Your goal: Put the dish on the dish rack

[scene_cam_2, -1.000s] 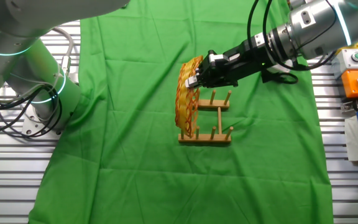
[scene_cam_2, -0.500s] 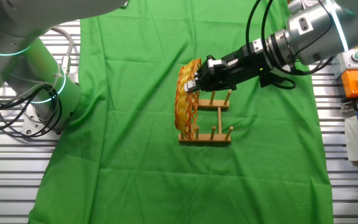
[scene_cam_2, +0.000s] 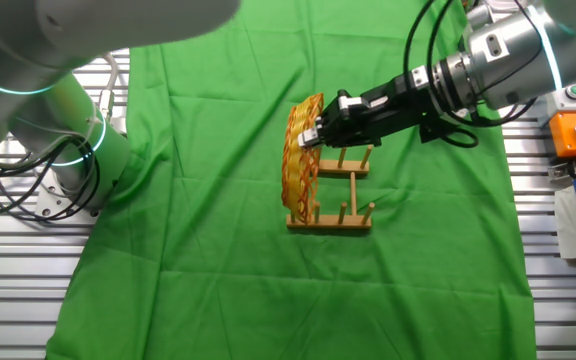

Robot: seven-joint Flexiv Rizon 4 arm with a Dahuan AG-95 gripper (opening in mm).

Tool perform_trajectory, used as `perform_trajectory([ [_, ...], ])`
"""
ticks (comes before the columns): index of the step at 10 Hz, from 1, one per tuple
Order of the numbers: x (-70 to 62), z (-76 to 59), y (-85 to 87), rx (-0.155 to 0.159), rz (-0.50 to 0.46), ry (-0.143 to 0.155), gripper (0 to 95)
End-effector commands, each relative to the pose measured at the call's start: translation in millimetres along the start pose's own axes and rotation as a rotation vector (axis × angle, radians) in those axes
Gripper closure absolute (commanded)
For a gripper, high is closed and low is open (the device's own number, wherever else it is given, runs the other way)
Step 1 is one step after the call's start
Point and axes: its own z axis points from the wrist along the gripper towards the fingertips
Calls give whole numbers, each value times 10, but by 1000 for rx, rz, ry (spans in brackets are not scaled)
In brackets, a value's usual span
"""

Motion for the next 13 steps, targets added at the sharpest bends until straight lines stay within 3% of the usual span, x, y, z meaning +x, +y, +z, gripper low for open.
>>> perform_trajectory([
  [1, -15, 6, 31, 6, 12, 2, 950],
  [13, -13, 16, 23, 18, 16, -41, 950],
])
